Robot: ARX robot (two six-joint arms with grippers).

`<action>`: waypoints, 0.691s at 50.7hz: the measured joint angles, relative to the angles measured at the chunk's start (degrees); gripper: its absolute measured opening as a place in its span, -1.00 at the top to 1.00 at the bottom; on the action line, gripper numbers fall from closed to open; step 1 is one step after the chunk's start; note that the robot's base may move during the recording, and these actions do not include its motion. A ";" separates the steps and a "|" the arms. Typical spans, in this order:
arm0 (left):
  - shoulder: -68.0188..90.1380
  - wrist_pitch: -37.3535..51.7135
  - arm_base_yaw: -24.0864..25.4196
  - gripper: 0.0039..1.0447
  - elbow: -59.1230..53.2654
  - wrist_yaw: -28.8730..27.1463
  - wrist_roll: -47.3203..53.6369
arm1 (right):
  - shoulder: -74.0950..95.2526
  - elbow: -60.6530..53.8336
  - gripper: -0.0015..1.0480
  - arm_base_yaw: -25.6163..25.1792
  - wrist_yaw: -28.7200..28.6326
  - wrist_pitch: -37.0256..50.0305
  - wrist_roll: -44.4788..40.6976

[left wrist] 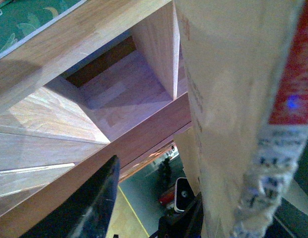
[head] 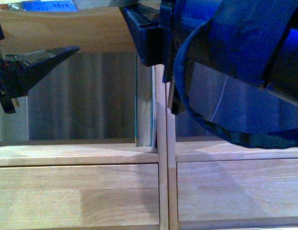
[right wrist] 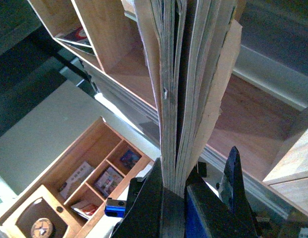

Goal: Organize books on shelf

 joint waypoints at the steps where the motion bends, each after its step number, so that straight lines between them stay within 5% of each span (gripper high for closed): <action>1: -0.15 0.31 0.07 -0.11 -0.33 0.00 -0.07 | 0.13 0.02 0.86 0.35 0.11 0.02 0.11; 21: -5.88 6.97 3.52 0.83 -6.78 1.53 -3.91 | 0.98 -0.37 0.86 3.21 -1.62 1.03 0.52; 35: -8.61 14.05 8.55 0.88 -12.59 2.75 -7.26 | 0.74 -2.03 0.05 4.31 -4.48 1.64 -0.48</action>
